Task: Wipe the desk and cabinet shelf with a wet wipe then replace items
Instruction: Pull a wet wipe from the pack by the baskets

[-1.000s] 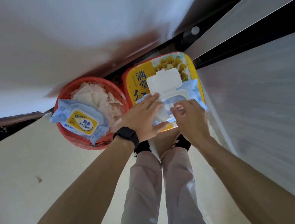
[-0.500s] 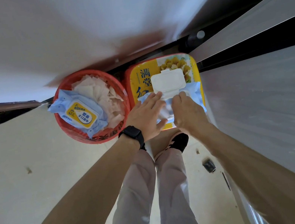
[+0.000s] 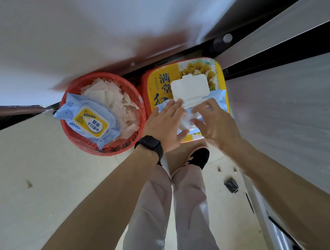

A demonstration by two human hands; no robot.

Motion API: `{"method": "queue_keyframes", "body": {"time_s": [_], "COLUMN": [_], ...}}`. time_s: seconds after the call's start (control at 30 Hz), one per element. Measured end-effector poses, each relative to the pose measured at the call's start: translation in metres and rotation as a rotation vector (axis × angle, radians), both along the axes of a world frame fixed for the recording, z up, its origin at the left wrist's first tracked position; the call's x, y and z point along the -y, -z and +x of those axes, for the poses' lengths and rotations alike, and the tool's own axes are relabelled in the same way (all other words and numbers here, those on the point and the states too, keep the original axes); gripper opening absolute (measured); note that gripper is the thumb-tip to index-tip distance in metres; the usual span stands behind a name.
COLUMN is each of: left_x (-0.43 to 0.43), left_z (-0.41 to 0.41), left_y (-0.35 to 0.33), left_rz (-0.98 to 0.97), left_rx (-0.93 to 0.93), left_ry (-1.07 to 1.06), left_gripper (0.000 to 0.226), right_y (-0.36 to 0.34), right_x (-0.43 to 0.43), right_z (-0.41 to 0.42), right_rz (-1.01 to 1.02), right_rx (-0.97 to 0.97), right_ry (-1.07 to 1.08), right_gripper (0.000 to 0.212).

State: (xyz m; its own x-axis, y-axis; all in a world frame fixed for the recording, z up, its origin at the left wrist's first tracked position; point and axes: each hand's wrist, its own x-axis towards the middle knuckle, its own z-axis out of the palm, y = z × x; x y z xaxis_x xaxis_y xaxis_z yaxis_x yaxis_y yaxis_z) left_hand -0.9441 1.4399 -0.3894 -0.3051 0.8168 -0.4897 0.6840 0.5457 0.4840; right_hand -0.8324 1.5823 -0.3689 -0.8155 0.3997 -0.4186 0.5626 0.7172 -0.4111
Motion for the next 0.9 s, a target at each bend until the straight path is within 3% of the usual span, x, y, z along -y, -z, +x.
{"method": "queue_keyframes", "body": {"time_s": [0.4, 0.53, 0.7, 0.9], "left_x": [-0.005, -0.006, -0.008, -0.007], "left_z": [0.009, 0.007, 0.009, 0.010], "left_y": [-0.003, -0.006, -0.006, -0.006], "left_rz": [-0.009, -0.009, -0.018, -0.020], "left_rx": [-0.036, -0.037, -0.051, -0.074], "left_ry": [-0.079, -0.074, -0.068, -0.065], "left_gripper": [0.050, 0.049, 0.050, 0.048], "right_y": [-0.005, -0.007, 0.004, 0.010], "right_x": [-0.002, -0.013, -0.007, 0.000], "right_z": [0.009, 0.012, 0.002, -0.001], "right_rz": [-0.008, -0.026, 0.011, -0.060], "right_rx": [-0.157, -0.041, -0.040, -0.003], "right_ry": [0.017, 0.056, 0.019, 0.000], "right_gripper": [0.013, 0.035, 0.009, 0.006]}}
